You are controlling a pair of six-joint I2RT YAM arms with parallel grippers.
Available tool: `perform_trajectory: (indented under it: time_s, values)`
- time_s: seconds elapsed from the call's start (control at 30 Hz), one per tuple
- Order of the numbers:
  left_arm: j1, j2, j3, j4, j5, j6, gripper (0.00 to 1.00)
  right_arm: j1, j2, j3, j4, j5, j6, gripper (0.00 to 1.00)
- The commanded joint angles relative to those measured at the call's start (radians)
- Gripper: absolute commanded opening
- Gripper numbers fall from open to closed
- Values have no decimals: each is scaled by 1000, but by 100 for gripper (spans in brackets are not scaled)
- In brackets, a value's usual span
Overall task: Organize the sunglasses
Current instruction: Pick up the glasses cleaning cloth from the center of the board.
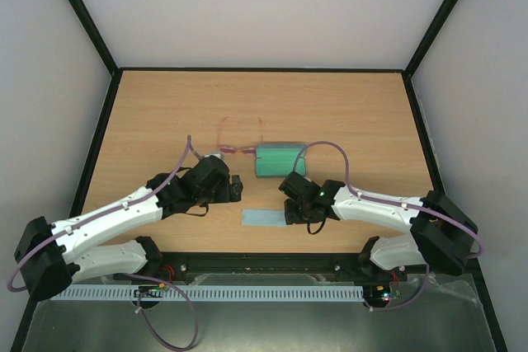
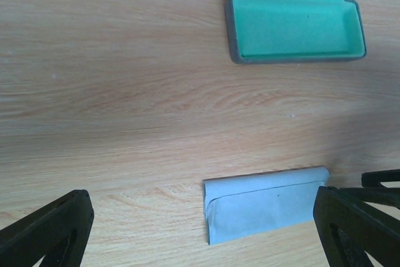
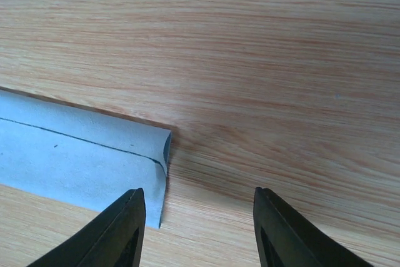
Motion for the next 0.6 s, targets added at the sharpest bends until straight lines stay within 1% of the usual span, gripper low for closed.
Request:
perform_trajectory:
  time_s: [0.0, 0.3, 0.57]
  values:
    - [14, 10, -32, 71, 89, 6, 99, 9, 11, -14, 6, 7, 17, 47]
    - [18, 21, -81, 92, 100, -8, 99, 12, 19, -23, 30, -20, 31, 32]
    - [20, 18, -101, 105, 105, -4, 99, 42, 42, -16, 32, -13, 63, 27]
